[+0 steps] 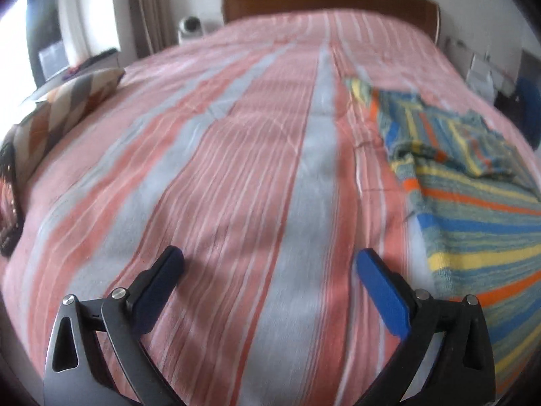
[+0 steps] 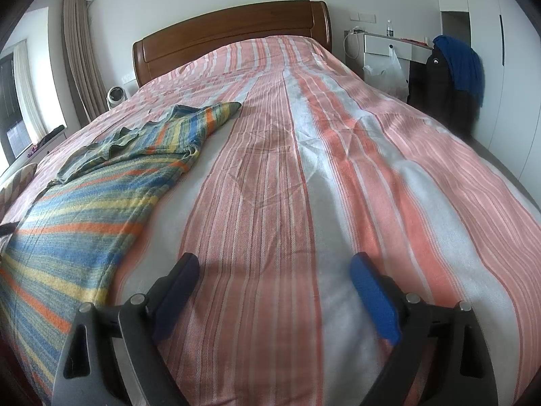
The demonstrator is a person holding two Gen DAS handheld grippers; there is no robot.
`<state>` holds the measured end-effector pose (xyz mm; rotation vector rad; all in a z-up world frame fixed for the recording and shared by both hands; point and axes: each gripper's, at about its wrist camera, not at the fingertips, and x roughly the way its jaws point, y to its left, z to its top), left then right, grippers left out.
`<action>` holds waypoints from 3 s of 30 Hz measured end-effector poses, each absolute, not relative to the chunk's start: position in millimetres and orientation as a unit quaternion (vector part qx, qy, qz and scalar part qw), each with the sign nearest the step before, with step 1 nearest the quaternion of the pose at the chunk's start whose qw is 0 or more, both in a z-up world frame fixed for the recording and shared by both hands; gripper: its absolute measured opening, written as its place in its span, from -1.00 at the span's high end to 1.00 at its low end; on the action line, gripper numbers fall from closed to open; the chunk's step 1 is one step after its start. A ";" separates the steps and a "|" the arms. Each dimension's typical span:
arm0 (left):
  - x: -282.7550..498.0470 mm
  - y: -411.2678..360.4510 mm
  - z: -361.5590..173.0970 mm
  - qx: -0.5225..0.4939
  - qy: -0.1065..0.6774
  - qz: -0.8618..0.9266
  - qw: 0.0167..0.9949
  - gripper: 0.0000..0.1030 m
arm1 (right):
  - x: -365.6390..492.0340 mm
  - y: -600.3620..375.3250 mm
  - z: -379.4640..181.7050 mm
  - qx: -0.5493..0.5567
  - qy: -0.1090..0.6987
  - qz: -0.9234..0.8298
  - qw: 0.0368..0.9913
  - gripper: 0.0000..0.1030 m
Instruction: Fold small clothes
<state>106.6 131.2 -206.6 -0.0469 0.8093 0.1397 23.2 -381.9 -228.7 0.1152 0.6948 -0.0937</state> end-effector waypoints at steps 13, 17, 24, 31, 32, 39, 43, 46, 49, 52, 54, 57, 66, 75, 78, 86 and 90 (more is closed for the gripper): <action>102.8 136.4 -204.7 -0.028 0.389 0.063 0.918 -0.99 | 21.6 -380.9 -229.9 0.053 0.335 -0.047 0.940 -0.76; 103.6 136.2 -204.9 -0.026 0.389 0.064 0.918 -0.99 | 21.6 -380.2 -229.6 0.053 0.335 -0.047 0.940 -0.76; 102.0 136.2 -204.2 -0.027 0.389 0.063 0.919 -0.99 | 21.4 -380.5 -229.8 0.053 0.335 -0.047 0.940 -0.76; 102.4 135.8 -204.4 -0.026 0.389 0.063 0.919 -0.99 | 21.4 -380.4 -229.9 0.053 0.335 -0.047 0.940 -0.76; 102.5 136.2 -204.3 -0.026 0.388 0.064 0.919 -0.99 | 21.4 -380.5 -229.9 0.053 0.335 -0.047 0.940 -0.76; 100.7 141.7 -204.9 -0.034 0.383 0.058 0.921 -0.99 | 21.5 -380.4 -230.0 0.054 0.335 -0.047 0.939 -0.76; 96.9 148.5 -199.5 -0.048 0.386 0.048 0.920 -0.99 | 21.3 -380.2 -229.6 0.055 0.337 -0.045 0.939 -0.76; 82.8 155.4 -187.3 -0.086 0.393 0.036 0.915 -0.98 | 21.7 -380.7 -222.5 0.054 0.352 -0.039 0.934 -0.75; 59.8 152.8 -175.2 -0.114 0.418 -0.012 0.901 -0.98 | 8.7 -382.4 -196.4 0.074 0.353 -0.007 0.933 -0.75; 39.6 137.5 -178.3 -0.094 0.478 -0.057 0.872 -0.98 | -7.2 -374.2 -171.3 0.059 0.379 0.049 0.922 -0.75; 21.5 123.5 -186.1 -0.067 0.522 -0.078 0.847 -0.97 | -20.3 -363.7 -162.7 0.049 0.413 0.102 0.903 -0.75; -3.9 109.1 -193.0 -0.045 0.554 -0.098 0.826 -0.97 | -41.4 -345.2 -165.4 0.043 0.479 0.165 0.861 -0.75; -12.2 86.0 -217.8 -0.031 0.628 -0.125 0.767 -0.91 | -53.0 -312.4 -233.8 0.109 0.601 0.213 0.762 -0.45; -0.4 95.0 -235.7 -0.044 0.665 -0.145 0.731 0.19 | -49.9 -311.8 -248.6 0.113 0.610 0.209 0.756 -0.08; 5.6 96.2 -237.7 -0.043 0.667 -0.146 0.729 0.58 | -50.1 -311.4 -247.0 0.111 0.611 0.205 0.756 0.14; 1.2 120.0 -214.9 -0.097 0.624 -0.175 0.755 0.91 | -53.0 -309.4 -231.0 0.113 0.608 0.214 0.756 0.89; -3.9 132.7 -191.4 -0.117 0.596 -0.196 0.770 0.91 | -50.5 -321.8 -211.3 0.162 0.580 0.230 0.764 0.89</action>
